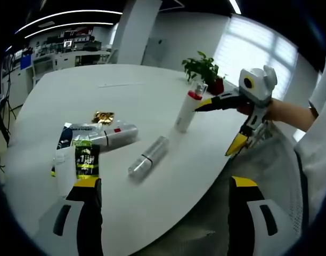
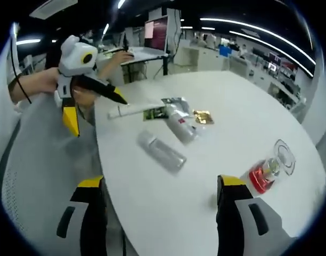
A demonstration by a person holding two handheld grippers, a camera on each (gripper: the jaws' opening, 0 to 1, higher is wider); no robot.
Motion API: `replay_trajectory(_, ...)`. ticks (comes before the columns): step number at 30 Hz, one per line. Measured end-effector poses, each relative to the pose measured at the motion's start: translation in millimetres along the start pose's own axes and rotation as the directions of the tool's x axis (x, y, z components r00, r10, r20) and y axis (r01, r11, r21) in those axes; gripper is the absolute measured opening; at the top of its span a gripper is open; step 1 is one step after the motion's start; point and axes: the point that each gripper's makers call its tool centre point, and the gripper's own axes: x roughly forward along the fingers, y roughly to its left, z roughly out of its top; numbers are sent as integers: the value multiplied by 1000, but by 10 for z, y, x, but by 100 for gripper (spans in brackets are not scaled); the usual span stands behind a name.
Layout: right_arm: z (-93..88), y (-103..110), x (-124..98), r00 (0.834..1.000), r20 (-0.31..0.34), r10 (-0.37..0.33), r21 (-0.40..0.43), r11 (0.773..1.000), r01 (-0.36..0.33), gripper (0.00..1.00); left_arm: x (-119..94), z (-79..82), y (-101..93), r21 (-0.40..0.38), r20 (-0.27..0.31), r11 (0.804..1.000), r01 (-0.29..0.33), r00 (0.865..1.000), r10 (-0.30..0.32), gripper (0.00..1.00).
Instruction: Arrange the skincare products in the storage area until every visible bottle or jar stands upright without overlapping.
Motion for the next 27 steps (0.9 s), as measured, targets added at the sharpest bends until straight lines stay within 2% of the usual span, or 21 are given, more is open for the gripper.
replay_trajectory(8,46,-45,198,999,-31,39,-53,998,-40,82,-13,24,42,-20,17,1000,-7,1000,8,92)
replay_trajectory(16,111,-45,353,995,-59,77,-95,992,-82,80,-9,9,38,-6,5,1000,-12,1000,12,92)
replay_trajectory(22,82,-47,470,989,-110,102,-127,985,-116,78,-7,-1,40,-3,1,1000,-10,1000,10,92)
replay_trajectory(27,151,-32,575,986,-121,118,-164,977,-137,75,4,-14,5,7,-7,1000,-2,1000,2,91)
